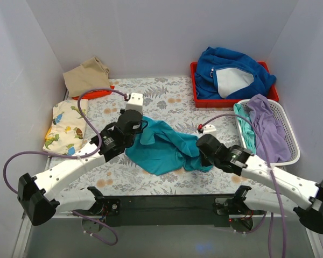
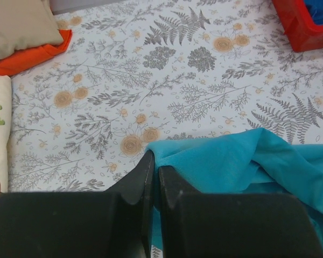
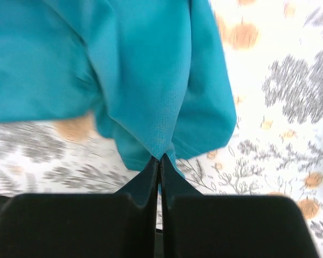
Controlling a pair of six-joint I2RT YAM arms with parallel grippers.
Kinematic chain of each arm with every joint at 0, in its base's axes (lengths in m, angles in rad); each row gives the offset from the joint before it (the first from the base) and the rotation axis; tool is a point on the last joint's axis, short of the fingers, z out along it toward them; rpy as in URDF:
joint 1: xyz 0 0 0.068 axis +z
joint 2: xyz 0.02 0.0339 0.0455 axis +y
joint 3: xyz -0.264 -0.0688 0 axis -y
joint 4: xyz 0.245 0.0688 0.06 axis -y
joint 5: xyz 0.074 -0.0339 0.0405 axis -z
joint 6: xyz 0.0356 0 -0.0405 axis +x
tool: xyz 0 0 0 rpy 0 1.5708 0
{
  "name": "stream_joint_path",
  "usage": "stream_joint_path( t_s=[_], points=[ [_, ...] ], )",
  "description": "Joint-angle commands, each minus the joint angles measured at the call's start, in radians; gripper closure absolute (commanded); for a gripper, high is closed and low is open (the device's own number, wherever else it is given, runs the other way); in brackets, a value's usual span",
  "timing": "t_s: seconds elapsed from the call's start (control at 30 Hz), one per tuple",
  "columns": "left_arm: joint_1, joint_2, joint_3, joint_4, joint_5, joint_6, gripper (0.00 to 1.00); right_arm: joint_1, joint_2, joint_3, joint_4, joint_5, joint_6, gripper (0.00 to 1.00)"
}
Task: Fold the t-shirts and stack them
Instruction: Flatten the tshirt out
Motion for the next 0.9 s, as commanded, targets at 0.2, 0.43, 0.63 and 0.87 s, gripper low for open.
stream_joint_path(
  t_s=[0.2, 0.43, 0.63, 0.87],
  points=[
    [0.005, -0.336, 0.28, -0.337, 0.156, -0.039, 1.0, 0.012, -0.259, 0.31, -0.056, 0.046, -0.126, 0.99],
    [0.005, -0.649, 0.505, -0.448, 0.318, -0.116, 1.0, 0.012, -0.403, 0.5, -0.065, 0.115, -0.238, 0.99],
    [0.005, -0.533, 0.773, -0.731, 0.55, -0.199, 1.0, 0.012, -0.474, 0.592, 0.005, 0.031, -0.356, 0.99],
    [0.005, -0.41, 0.848, -0.821, 0.821, -0.303, 1.0, 0.012, -0.463, 0.65, 0.048, -0.144, -0.436, 0.99]
  ],
)
